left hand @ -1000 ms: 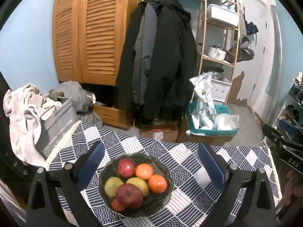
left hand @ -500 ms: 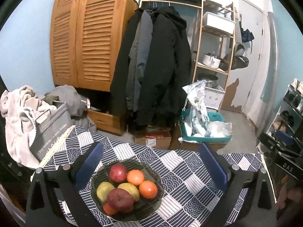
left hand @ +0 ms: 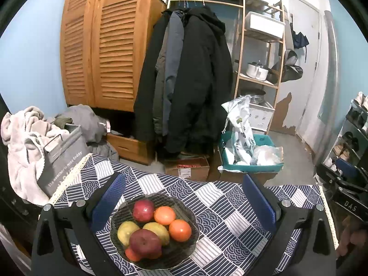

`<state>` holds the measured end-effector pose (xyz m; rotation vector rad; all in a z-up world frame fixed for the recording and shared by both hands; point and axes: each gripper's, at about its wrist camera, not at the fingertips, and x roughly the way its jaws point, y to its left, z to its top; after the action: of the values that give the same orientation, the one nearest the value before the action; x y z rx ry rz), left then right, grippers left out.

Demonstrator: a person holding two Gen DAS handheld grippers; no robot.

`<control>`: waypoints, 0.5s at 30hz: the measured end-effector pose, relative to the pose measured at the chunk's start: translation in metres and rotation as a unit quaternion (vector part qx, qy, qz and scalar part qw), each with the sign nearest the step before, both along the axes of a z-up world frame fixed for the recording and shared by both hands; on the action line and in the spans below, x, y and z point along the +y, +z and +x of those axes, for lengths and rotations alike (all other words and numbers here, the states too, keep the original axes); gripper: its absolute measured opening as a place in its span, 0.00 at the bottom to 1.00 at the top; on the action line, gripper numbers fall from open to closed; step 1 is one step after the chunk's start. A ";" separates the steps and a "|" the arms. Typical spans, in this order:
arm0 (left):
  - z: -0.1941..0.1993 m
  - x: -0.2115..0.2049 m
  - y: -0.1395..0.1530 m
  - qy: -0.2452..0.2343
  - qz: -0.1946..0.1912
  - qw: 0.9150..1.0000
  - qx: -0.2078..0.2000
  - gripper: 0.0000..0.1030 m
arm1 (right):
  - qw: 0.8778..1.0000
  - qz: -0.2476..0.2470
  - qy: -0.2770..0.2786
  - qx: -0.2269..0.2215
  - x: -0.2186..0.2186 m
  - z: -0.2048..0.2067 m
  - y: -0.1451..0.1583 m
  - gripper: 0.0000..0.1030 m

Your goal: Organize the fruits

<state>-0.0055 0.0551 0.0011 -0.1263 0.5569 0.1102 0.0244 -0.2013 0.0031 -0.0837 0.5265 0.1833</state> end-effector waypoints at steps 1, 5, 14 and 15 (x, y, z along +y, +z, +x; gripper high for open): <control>0.000 -0.001 0.000 0.000 0.001 1.000 0.000 0.99 | 1.000 0.000 0.000 0.000 0.000 -0.001 0.000 0.82; 0.000 -0.003 0.001 -0.001 0.007 1.000 0.001 0.99 | 1.000 -0.001 0.000 0.001 0.000 0.000 0.000 0.82; -0.001 -0.004 0.001 0.000 0.008 1.000 0.001 0.99 | 1.000 -0.001 0.000 0.000 0.000 -0.001 0.000 0.82; 0.000 -0.003 0.001 -0.001 0.008 1.000 0.001 0.99 | 1.000 -0.002 0.000 0.001 -0.001 -0.001 0.000 0.82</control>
<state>-0.0059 0.0516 0.0020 -0.1102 0.5585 0.1133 0.0235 -0.2018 0.0029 -0.0864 0.5283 0.1821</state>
